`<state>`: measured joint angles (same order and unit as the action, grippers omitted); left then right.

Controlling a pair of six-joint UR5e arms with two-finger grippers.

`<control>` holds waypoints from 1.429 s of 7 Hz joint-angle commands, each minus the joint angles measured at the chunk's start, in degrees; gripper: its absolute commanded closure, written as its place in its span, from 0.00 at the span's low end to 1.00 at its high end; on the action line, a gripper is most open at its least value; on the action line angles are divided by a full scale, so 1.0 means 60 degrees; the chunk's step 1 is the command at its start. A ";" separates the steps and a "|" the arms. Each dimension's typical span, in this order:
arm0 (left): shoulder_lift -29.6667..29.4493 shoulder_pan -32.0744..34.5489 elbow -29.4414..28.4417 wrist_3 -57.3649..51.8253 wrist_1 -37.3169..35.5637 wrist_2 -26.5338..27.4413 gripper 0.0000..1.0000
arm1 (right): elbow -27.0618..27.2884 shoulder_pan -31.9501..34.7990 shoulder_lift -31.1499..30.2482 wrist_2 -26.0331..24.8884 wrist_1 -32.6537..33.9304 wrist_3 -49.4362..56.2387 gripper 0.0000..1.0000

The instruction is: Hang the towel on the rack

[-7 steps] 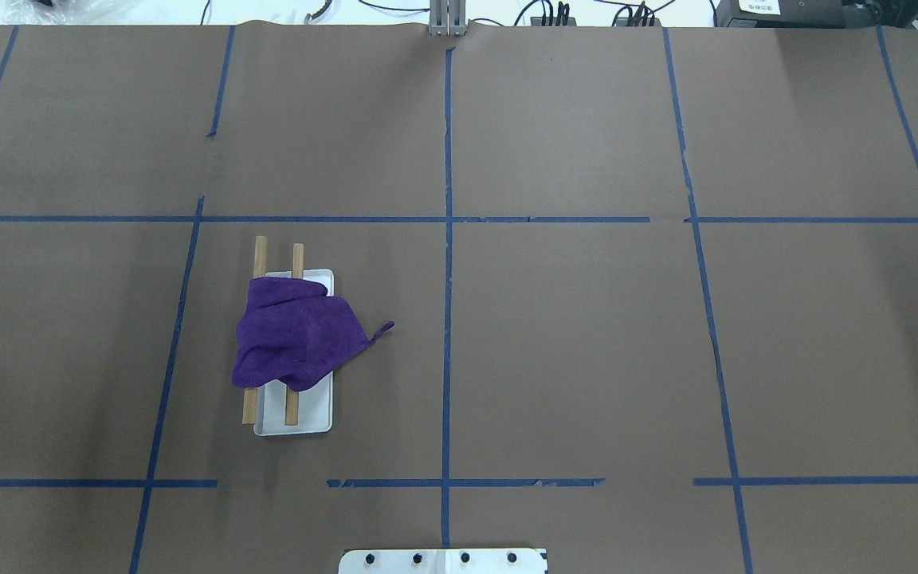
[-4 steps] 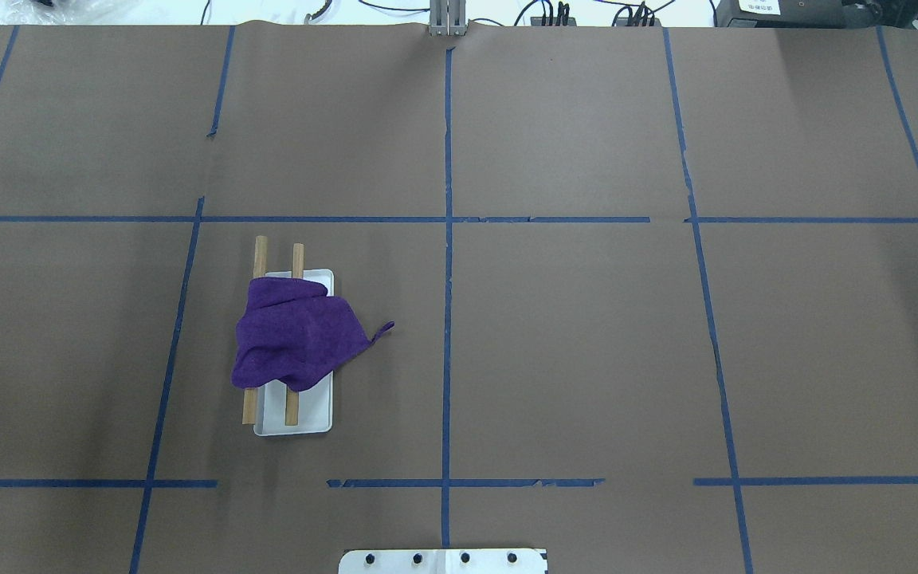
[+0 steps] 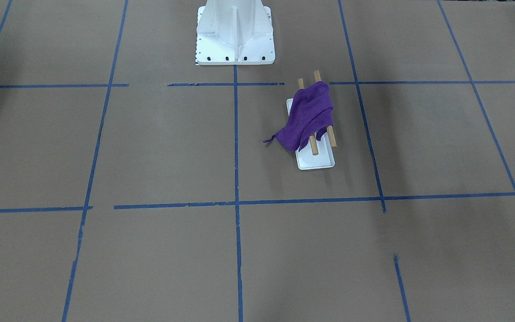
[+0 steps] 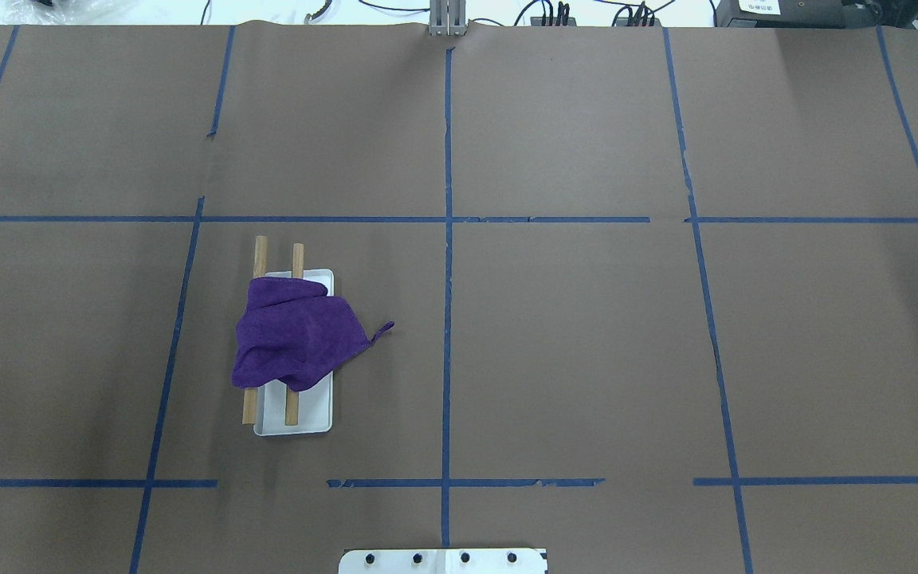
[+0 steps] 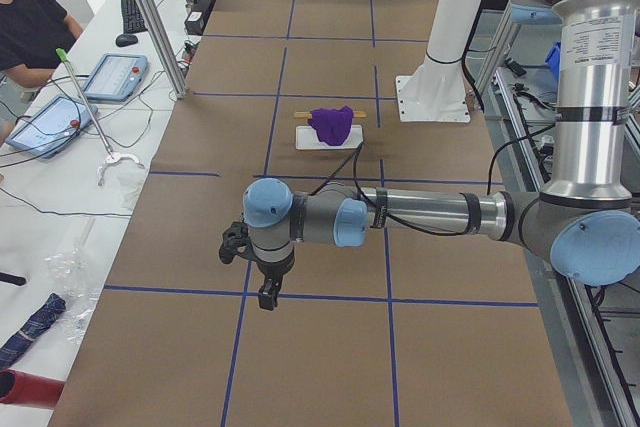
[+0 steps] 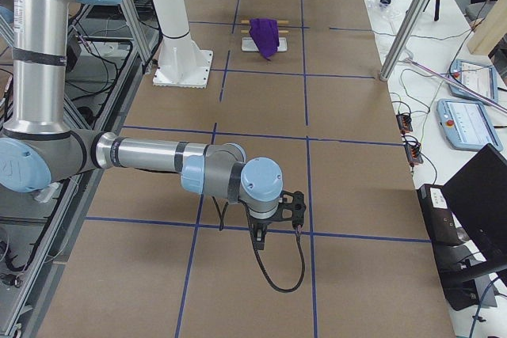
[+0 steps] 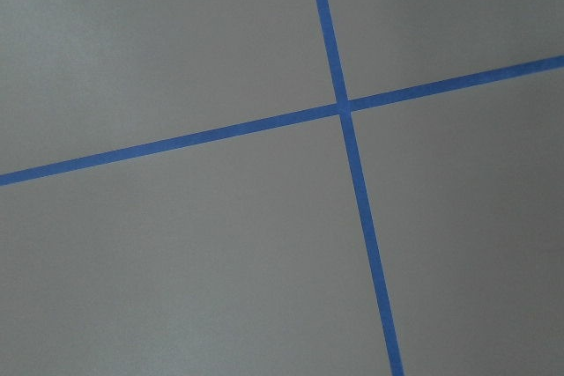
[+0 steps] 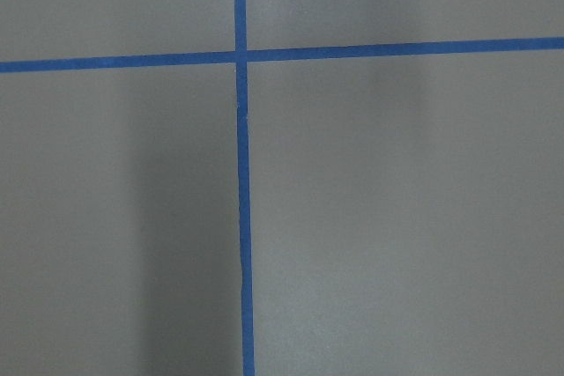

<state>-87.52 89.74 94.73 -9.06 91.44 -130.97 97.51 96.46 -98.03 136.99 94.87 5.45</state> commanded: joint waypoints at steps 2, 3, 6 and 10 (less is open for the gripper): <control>-0.0004 0.0000 0.0032 0.0001 -0.0006 0.0002 0.00 | 0.0081 -0.0386 -0.0009 -0.0490 -0.0514 -0.0713 0.00; -0.0004 0.0000 0.0047 0.0001 -0.0021 0.0002 0.00 | 0.0008 -0.0417 -0.0110 -0.0537 -0.1113 -0.1080 0.00; -0.0004 0.0000 0.0032 0.0206 -0.0006 -0.0013 0.00 | -0.0022 -0.0417 -0.0170 -0.0479 -0.1265 -0.1142 0.00; -0.0018 -0.0014 0.0032 0.1155 0.0081 -0.0013 0.00 | -0.0022 -0.0417 -0.0170 -0.0464 -0.1265 -0.1157 0.00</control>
<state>-87.60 89.72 94.93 -4.64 91.69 -131.05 97.38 93.96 -99.05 134.20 87.28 -1.49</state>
